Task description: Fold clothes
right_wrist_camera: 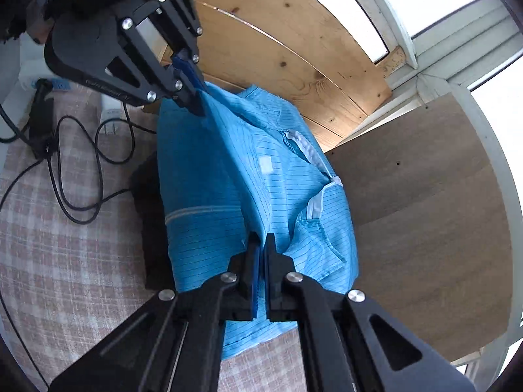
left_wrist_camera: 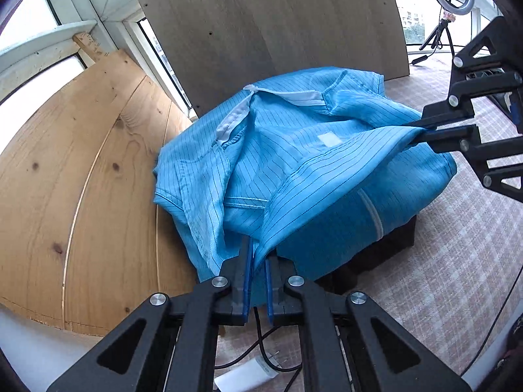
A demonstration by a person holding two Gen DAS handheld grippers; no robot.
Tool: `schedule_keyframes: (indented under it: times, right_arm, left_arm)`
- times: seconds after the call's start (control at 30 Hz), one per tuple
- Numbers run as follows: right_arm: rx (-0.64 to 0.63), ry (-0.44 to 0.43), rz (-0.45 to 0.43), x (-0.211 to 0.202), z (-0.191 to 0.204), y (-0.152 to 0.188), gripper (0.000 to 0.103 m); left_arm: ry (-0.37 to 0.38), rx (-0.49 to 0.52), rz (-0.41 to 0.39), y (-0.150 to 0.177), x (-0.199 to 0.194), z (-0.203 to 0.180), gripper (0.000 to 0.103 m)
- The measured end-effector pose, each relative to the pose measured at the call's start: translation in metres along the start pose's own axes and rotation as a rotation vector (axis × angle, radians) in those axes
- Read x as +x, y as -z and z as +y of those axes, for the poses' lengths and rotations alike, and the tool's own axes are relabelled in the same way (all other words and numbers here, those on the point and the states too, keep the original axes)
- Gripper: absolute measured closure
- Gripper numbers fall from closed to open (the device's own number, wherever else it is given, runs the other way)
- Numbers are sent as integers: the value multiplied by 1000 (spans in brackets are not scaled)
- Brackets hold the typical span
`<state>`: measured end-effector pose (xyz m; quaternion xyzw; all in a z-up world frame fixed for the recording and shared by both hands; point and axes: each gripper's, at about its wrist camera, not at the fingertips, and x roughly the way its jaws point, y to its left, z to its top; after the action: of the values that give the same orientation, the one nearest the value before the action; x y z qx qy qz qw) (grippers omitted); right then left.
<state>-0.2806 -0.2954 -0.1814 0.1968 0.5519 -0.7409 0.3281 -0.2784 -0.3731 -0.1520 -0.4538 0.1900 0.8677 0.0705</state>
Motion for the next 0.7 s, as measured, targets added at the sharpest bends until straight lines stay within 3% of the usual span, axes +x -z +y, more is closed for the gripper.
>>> schedule_keyframes:
  times: [0.1,0.17,0.2,0.27,0.33,0.43,0.53,0.6,0.7]
  right_arm:
    - [-78,-86,84,20,32,6,101]
    - [-9,-167,55,7,17,11,97]
    - [29,-208,38,0,9,13,94]
    - [104,-289,4,-15,-8,17,64]
    - [179,-370,-30,-29,-24,22,48]
    - [388,-507,-95,-48,-67,40,48]
    - [702,-547,-128,-43,-118,76,49]
    - [901,-561,-152,-26,-150,94,52]
    - [1047,-551,-173,5,-170,97,54]
  left_arm:
    - [26,29,83,10,32,-10,93]
    - [18,40,86,13,29,-12,90]
    - [23,33,78,14,24,-10,83]
    - [34,0,57,15,11,-3,75]
    - [45,-34,48,16,-3,4,74]
    - [53,-80,2,17,-31,9,75]
    - [85,-115,-85,-3,-48,12,72]
    - [107,-107,-128,-31,-38,14,66]
    - [163,-99,-111,-54,-11,6,66]
